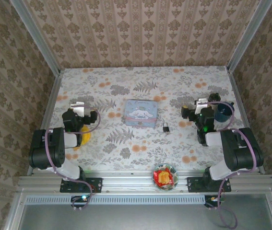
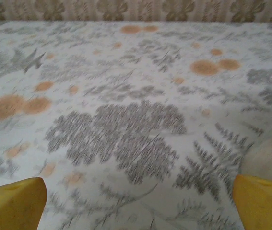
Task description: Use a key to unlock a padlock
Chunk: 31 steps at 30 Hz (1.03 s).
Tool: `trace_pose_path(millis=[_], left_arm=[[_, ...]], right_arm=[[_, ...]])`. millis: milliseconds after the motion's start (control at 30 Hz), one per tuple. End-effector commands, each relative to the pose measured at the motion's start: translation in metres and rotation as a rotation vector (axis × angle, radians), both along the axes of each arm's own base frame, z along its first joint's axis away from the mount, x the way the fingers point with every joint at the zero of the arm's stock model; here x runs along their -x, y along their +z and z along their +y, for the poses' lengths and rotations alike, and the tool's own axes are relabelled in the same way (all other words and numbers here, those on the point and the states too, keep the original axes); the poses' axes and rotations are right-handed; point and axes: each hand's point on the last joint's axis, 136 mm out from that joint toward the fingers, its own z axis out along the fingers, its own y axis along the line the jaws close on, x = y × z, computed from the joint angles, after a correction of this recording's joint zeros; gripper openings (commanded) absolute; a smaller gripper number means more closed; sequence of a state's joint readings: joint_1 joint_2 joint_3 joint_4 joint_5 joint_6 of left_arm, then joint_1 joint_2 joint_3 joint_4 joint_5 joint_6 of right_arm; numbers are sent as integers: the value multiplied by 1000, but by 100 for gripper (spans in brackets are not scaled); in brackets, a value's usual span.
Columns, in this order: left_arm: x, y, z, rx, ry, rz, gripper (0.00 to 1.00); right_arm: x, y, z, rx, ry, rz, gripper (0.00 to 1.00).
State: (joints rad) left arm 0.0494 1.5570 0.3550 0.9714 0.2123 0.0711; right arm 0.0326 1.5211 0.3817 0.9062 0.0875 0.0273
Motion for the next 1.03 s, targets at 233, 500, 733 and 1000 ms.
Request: trace_pose_path(millis=[233, 500, 733, 1000], left_arm=[[-4, 3, 0, 7, 7, -5, 100], [-4, 4, 0, 5, 4, -6, 100], [-3, 4, -1, 2, 2, -9, 100], [-4, 3, -4, -3, -11, -5, 100]], right_arm=[[1, -3, -18, 2, -109, 18, 100], [1, -3, -18, 2, -110, 19, 100], [1, -3, -18, 3, -109, 18, 100], [1, -3, -18, 3, -110, 18, 100]])
